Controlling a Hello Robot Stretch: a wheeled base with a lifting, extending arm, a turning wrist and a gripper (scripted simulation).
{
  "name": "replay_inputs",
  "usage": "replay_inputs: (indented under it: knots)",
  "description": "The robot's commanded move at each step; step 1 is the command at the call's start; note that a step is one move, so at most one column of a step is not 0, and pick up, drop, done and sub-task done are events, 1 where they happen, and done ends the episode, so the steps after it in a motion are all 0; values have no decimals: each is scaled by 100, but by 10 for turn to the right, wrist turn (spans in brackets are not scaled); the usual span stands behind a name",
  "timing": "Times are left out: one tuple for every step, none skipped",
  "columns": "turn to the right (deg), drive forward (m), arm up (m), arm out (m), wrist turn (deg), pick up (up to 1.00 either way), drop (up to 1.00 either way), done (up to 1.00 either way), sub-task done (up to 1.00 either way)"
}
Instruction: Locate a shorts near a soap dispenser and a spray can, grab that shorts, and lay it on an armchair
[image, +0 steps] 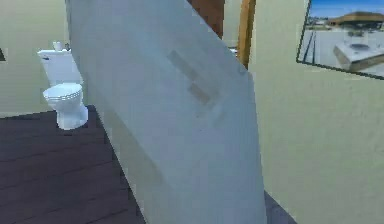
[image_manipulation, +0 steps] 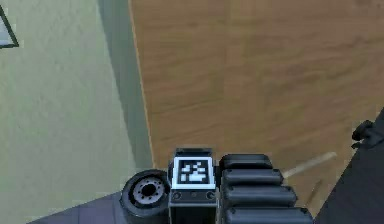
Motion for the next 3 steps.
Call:
replay_inputs:
  knots:
    - [0,100,0,0,0,0,0,0,0]
    - [0,90,0,0,0,0,0,0,0]
    - [330,0,0,0,0,0,0,0,0]
